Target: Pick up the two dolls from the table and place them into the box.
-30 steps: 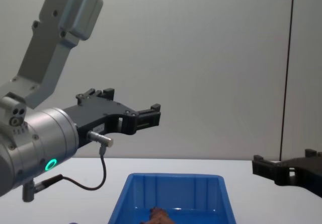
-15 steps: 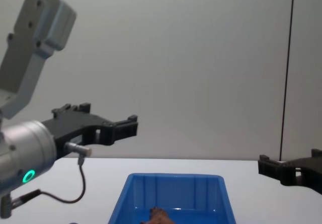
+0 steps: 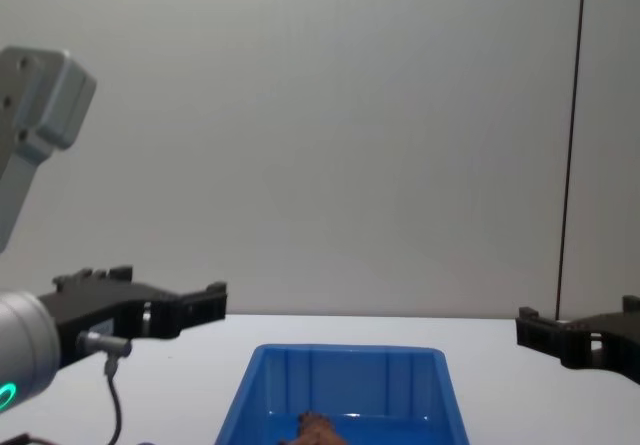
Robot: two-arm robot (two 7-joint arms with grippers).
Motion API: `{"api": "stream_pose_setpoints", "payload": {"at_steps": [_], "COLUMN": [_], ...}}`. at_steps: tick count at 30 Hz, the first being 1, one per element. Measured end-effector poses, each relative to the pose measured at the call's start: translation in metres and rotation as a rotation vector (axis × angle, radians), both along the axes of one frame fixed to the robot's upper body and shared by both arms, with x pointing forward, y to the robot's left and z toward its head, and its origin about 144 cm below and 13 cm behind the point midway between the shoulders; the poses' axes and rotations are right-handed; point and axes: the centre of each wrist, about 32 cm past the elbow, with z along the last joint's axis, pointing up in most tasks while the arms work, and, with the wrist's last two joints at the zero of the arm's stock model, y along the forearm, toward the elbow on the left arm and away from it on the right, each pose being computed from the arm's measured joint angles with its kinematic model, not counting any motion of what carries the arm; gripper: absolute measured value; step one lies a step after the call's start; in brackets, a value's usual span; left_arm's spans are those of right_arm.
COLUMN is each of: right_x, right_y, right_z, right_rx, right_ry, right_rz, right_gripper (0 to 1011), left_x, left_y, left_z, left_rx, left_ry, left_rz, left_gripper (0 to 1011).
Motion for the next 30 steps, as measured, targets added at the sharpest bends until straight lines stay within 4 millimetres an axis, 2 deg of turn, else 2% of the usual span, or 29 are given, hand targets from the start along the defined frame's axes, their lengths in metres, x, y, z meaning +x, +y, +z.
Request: {"api": "stream_pose_setpoints", "payload": {"at_steps": [15, 30], "right_x": [0.000, 0.000], "right_y": [0.000, 0.000], "right_z": [0.000, 0.000], "right_rx": [-0.001, -0.001], "right_ry": [-0.001, 0.000], "right_rz": [-0.002, -0.002], "right_gripper": [1001, 1001], "left_x": [0.001, 0.014], "left_y": [0.015, 0.025], "left_z": [-0.011, -0.022], "left_rx": [-0.007, 0.009], "left_ry": [0.139, 0.258], "left_rz": [0.046, 0.062], "left_gripper": [1003, 1003]}}
